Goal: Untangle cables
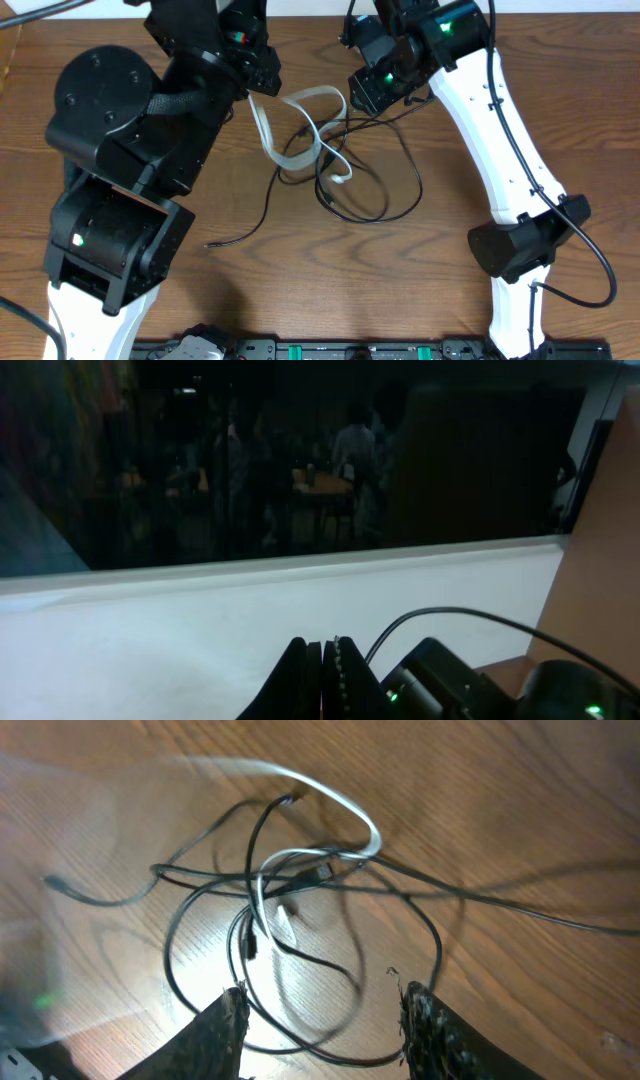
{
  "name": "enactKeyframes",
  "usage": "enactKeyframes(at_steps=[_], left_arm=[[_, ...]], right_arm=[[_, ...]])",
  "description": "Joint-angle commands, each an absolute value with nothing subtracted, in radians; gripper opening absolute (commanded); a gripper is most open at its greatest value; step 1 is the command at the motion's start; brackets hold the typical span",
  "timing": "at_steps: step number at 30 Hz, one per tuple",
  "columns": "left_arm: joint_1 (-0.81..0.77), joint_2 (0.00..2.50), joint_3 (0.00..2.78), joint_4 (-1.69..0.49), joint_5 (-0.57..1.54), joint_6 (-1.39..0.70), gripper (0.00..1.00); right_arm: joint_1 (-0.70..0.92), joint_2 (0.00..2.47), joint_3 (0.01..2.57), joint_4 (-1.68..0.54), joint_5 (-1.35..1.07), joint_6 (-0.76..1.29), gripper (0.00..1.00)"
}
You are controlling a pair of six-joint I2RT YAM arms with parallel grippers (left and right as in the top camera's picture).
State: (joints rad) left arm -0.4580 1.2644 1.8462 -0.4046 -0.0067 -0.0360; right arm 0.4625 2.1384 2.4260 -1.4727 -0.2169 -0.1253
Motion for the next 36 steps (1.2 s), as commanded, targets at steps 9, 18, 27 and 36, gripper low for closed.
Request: enactKeyframes(at_steps=[9, 18, 27, 36], left_arm=[[-0.454, 1.293, 1.865, -0.618, -0.118, -0.003, 0.46], [-0.453, 1.263, 1.865, -0.764, -0.142, 0.007, 0.46], [-0.454, 1.251, 1.865, -0.79, -0.139, -0.005, 0.47], [-0.454, 1.23, 1.865, -0.813, -0.139, -0.005, 0.47]], right_arm=[[0.463, 2.164, 2.412, -1.485, -0.226, -0.15, 0.64], [0.52, 2.167, 1.995, -1.185, -0.28, -0.135, 0.55], [0.587, 2.195, 1.816, -0.902, -0.294, -0.213, 0.49], [0.564, 2.207, 1.816, -0.849, -0.287, -0.263, 0.55]])
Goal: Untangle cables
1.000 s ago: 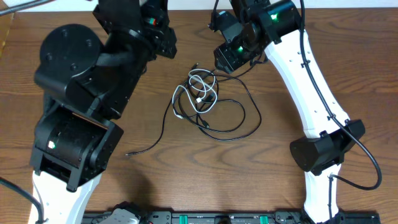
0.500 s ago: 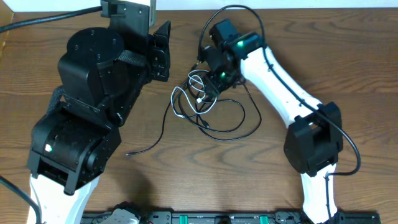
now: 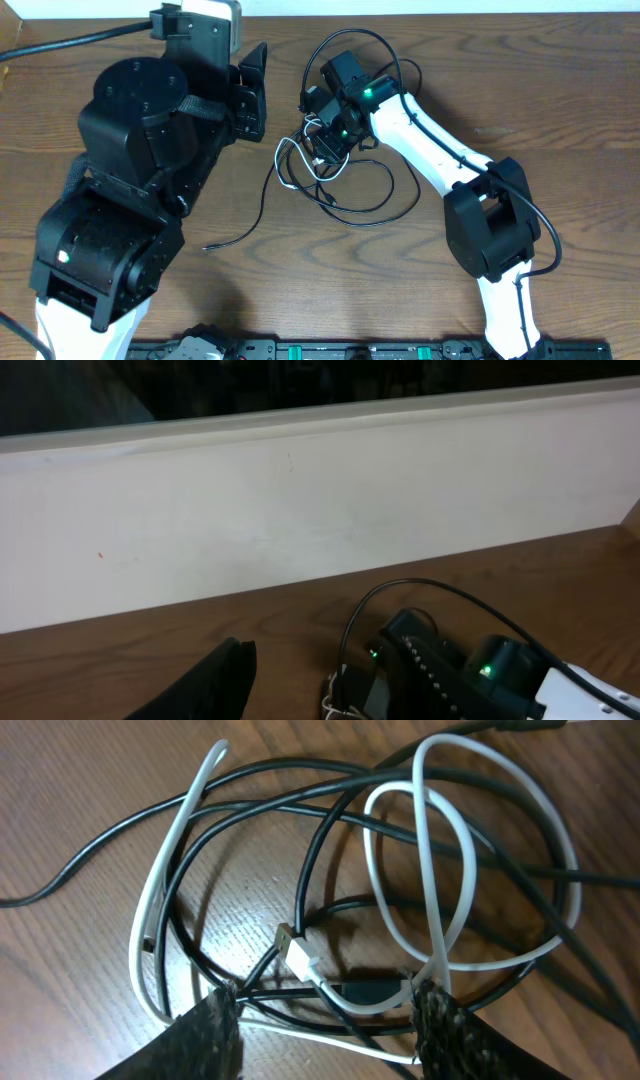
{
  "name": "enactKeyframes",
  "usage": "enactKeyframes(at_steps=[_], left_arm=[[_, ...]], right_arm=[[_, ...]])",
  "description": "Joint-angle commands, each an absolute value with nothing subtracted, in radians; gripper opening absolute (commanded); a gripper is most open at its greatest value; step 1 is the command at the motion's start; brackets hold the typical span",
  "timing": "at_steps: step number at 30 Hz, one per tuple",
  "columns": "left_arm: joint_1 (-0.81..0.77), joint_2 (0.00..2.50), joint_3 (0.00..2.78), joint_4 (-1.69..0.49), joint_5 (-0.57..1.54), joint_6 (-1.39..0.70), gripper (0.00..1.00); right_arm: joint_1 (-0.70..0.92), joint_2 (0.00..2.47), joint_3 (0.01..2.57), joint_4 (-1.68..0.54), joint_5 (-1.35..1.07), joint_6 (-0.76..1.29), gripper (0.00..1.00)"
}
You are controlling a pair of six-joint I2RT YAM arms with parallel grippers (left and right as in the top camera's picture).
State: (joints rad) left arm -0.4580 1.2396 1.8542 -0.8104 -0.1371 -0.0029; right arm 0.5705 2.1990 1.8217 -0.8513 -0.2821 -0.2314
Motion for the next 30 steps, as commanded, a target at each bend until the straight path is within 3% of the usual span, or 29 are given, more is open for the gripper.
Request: enactKeyframes(at_steps=[1, 7, 12, 23, 24, 25, 26, 30], left_arm=[[-0.454, 1.23, 1.865, -0.812, -0.139, -0.005, 0.47], [-0.454, 1.244, 1.865, -0.812, -0.14, -0.004, 0.47], [-0.454, 1.269, 1.864, -0.815, -0.14, -0.004, 0.47], [-0.454, 1.267, 1.864, -0.838, -0.14, -0.004, 0.47], [-0.454, 1.263, 1.864, -0.837, -0.14, -0.004, 0.47], [-0.454, 1.26, 1.864, -0.837, -0.14, -0.004, 0.47], [-0.454, 1.258, 1.864, -0.837, -0.14, -0.004, 0.47], [-0.454, 1.253, 1.864, -0.837, -0.14, -0.004, 0.47]], right_arm=[[0.564, 2.207, 1.817, -0.851, -0.287, -0.263, 0.55], [0.564, 2.203, 1.867, -0.858, -0.193, -0.271, 0.5], [0.567, 2.203, 1.984, -0.915, -0.162, -0.316, 0.56], [0.563, 2.292, 1.993, -0.916, -0.163, -0.319, 0.56], [0.564, 2.31, 1.993, -0.911, -0.169, -0.319, 0.51], [0.565, 2.32, 1.993, -0.904, -0.171, -0.319, 0.38], [0.566, 2.321, 1.993, -0.901, -0.171, -0.318, 0.01], [0.563, 2.323, 1.993, -0.897, -0.17, -0.317, 0.01]])
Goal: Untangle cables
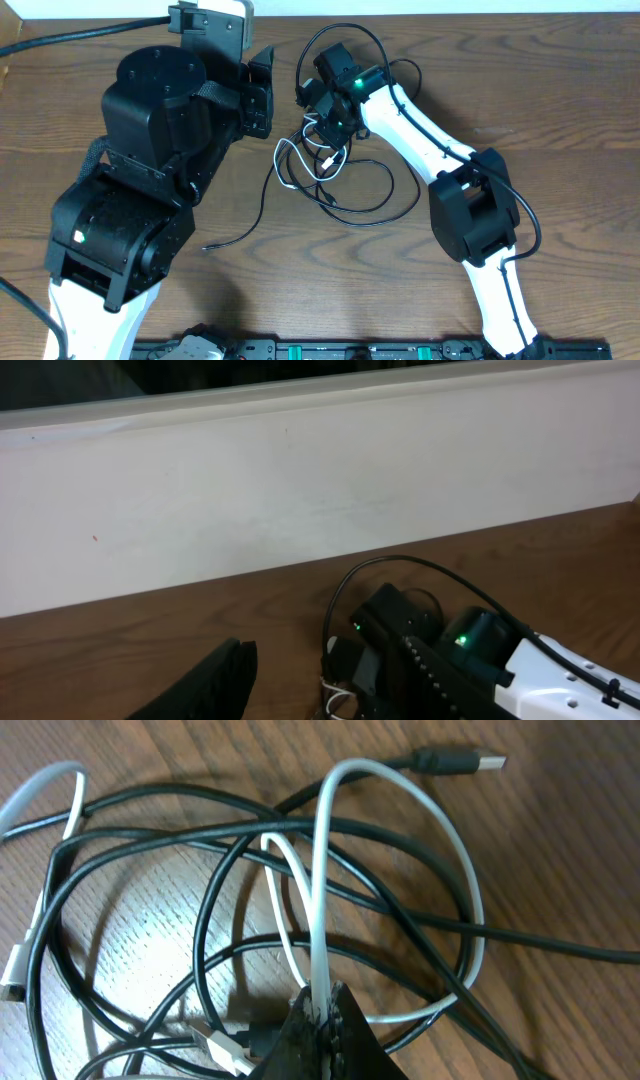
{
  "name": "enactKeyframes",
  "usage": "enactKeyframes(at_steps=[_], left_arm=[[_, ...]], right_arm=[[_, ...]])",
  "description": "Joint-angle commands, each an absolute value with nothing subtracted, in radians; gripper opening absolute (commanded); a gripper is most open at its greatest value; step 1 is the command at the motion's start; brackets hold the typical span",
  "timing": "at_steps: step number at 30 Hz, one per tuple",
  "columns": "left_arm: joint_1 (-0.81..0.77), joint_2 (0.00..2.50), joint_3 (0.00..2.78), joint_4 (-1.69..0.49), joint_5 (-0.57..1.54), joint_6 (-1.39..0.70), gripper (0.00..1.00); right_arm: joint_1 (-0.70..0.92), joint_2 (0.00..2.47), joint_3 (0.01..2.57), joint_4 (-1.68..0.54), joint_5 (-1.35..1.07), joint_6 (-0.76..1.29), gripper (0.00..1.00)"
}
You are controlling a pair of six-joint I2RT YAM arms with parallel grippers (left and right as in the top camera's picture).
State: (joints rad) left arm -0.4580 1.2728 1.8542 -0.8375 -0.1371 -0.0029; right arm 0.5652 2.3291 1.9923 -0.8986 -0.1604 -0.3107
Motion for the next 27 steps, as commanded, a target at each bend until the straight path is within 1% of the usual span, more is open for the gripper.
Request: enactKeyframes(at_steps=[1, 6, 10, 12, 13, 16, 19, 23, 25, 27], left_arm=[[-0.454, 1.253, 1.864, -0.838, -0.142, -0.004, 0.47], [-0.454, 1.253, 1.864, -0.838, -0.144, -0.004, 0.47], [-0.454, 1.253, 1.864, -0.838, -0.144, -0.004, 0.47], [-0.454, 1.254, 1.864, -0.838, -0.144, -0.004, 0.47], [-0.454, 1.254, 1.864, -0.839, -0.143, -0.004, 0.47], [-0.454, 1.254, 1.864, -0.856, -0.144, -0.004, 0.47], [-0.454, 1.254, 1.864, -0.859, -0.144, -0.004, 0.47], [-0.454, 1.254, 1.864, -0.86, -0.144, -0.004, 0.47], [-0.454, 1.256, 1.864, -0.858, -0.143, -0.004, 0.47], [-0.454, 1.271, 1.864, -0.86, -0.143, -0.004, 0.47]], right_arm=[[0.555, 2.32, 1.995, -0.89, -0.15, -0.307, 0.01], [0.467, 2.23, 2.073, -0.884, -0.131, -0.262, 0.01], [0.345, 2.107, 2.188, -0.944, -0.044, -0.254, 0.01], [0.26, 2.048, 2.243, -0.991, 0.031, -0.255, 0.01], [0.25, 2.043, 2.245, -0.995, 0.041, -0.255, 0.01], [0.128, 1.998, 2.247, -1.039, 0.115, -0.255, 0.01], [-0.018, 1.972, 2.247, -1.084, 0.12, -0.25, 0.01], [-0.216, 1.911, 2.248, -1.078, 0.106, -0.186, 0.01], [-0.252, 1.878, 2.248, -1.081, 0.019, -0.18, 0.01], [-0.253, 1.842, 2.248, -1.077, -0.05, -0.18, 0.01]])
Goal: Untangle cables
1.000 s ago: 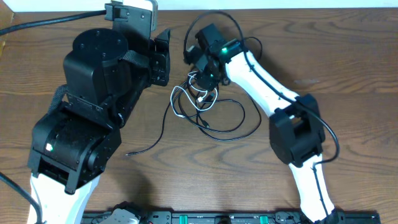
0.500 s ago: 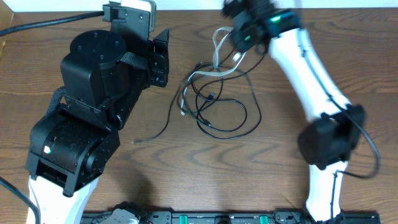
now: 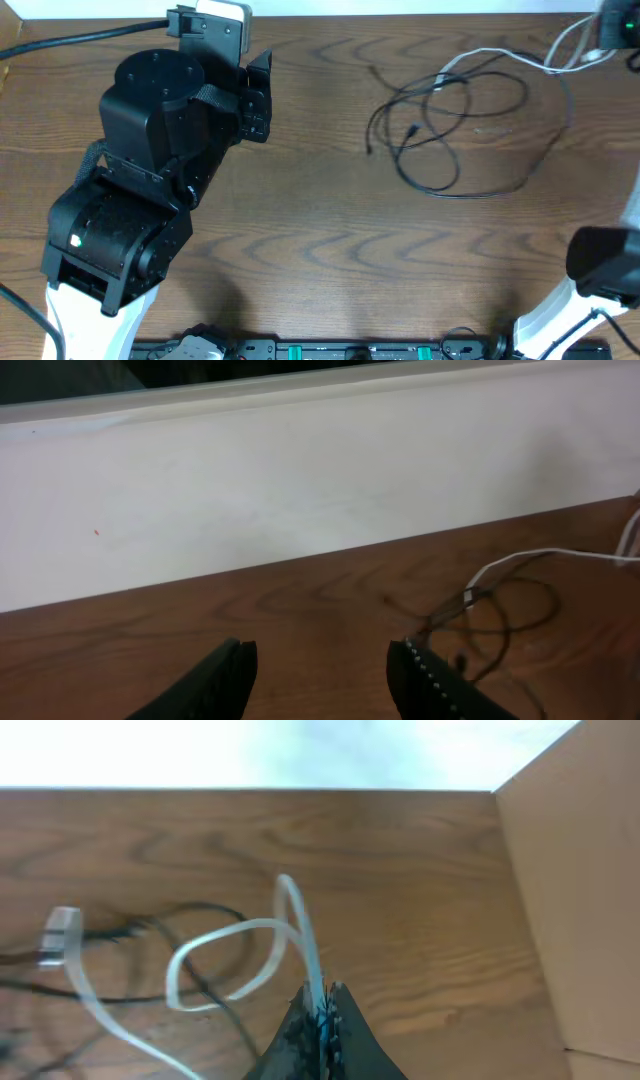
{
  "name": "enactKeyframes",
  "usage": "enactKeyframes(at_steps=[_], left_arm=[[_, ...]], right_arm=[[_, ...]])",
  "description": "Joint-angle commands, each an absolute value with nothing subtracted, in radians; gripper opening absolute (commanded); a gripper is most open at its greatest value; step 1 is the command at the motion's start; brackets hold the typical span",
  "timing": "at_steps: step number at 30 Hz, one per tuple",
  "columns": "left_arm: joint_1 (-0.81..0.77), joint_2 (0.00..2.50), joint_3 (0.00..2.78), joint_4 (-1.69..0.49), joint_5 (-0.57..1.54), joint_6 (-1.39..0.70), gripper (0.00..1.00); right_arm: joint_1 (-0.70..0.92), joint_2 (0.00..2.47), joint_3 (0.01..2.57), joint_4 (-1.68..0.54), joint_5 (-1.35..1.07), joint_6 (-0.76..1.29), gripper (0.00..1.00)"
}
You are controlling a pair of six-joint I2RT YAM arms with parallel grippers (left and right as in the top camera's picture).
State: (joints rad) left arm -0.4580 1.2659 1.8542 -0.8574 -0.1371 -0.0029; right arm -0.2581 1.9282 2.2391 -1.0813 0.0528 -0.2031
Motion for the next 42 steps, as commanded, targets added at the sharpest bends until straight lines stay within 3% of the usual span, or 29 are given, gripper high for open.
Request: enactKeyframes(at_steps=[1, 9, 15, 20, 24, 29, 36, 42], left_arm=[[-0.454, 1.287, 1.861, -0.86, -0.143, -0.005, 0.47], [-0.454, 1.516, 1.808, -0.855, -0.033, -0.085, 0.45], [-0.441, 1.569, 1.766, -0.777, -0.024, -0.083, 0.46], [-0.347, 1.597, 1.766, -0.689, 0.381, 0.027, 0.47], [-0.233, 1.672, 1.766, -0.743, 0.82, 0.109, 0.47], [-0.268, 1.691, 1.766, -0.829, 0.73, 0.1, 0.47], [-0.427, 1.688, 1.766, -0.778, 0.683, 0.029, 0.47], [-0.437, 1.688, 1.766, -0.75, 0.61, 0.025, 0.47]], right_arm=[[-0.24, 1.82, 2.248, -1.066, -0.091, -0.18, 0.01], [0.054, 1.707, 2.282, -0.957, -0.112, -0.128, 0.01], [0.159, 1.706, 2.356, -0.955, -0.182, -0.044, 0.01], [0.24, 1.705, 2.357, -1.005, -0.272, -0.037, 0.01], [0.301, 1.705, 2.357, -0.982, -0.225, -0.068, 0.01], [0.3, 1.729, 2.357, -0.891, -0.112, -0.069, 0.01], [0.3, 1.853, 2.357, -0.815, -0.051, -0.068, 0.01], [0.312, 1.858, 2.363, -0.798, -0.058, -0.059, 0.01]])
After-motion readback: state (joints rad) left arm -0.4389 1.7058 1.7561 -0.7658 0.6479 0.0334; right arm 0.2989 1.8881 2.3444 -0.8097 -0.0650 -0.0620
